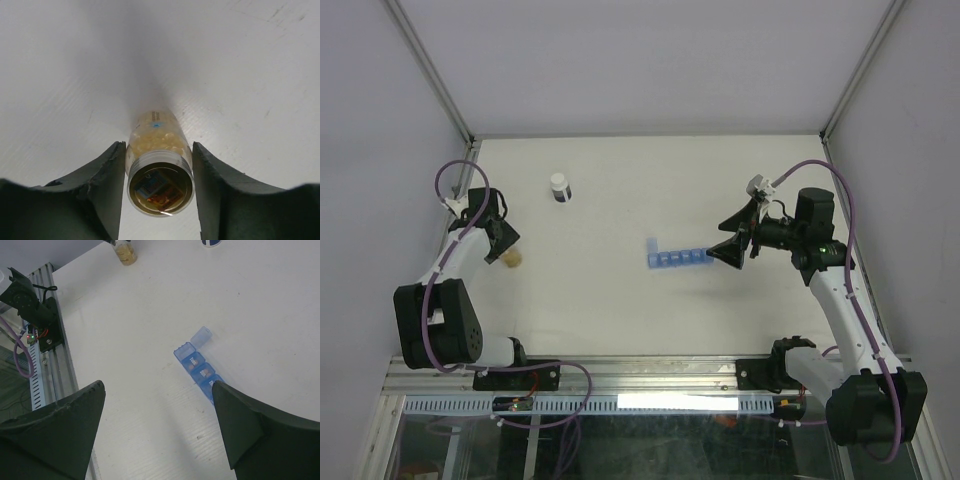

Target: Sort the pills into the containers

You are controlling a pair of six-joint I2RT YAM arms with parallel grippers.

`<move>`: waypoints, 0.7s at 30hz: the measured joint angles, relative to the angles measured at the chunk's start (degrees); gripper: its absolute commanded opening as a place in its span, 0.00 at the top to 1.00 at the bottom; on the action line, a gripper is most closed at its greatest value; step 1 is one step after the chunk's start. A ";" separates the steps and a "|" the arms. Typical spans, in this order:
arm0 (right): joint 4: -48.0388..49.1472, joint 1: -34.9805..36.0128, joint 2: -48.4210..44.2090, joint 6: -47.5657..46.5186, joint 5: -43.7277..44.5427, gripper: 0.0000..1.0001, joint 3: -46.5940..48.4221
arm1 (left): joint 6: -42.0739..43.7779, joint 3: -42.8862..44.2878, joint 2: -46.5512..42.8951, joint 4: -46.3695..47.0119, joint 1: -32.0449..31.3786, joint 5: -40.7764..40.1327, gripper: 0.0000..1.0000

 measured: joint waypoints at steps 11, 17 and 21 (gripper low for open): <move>-1.07 0.42 0.33 -4.37 -6.58 0.09 -0.22 | 2.34 -0.33 -8.37 3.85 -12.46 21.90 0.91; -8.15 2.75 -0.50 -23.82 -16.22 0.05 -1.99 | 0.22 -0.83 -10.82 23.89 -28.52 44.19 1.00; -10.67 2.91 -2.80 -31.41 -17.49 0.08 -3.21 | -1.51 -0.76 -8.20 34.07 -38.51 47.43 1.00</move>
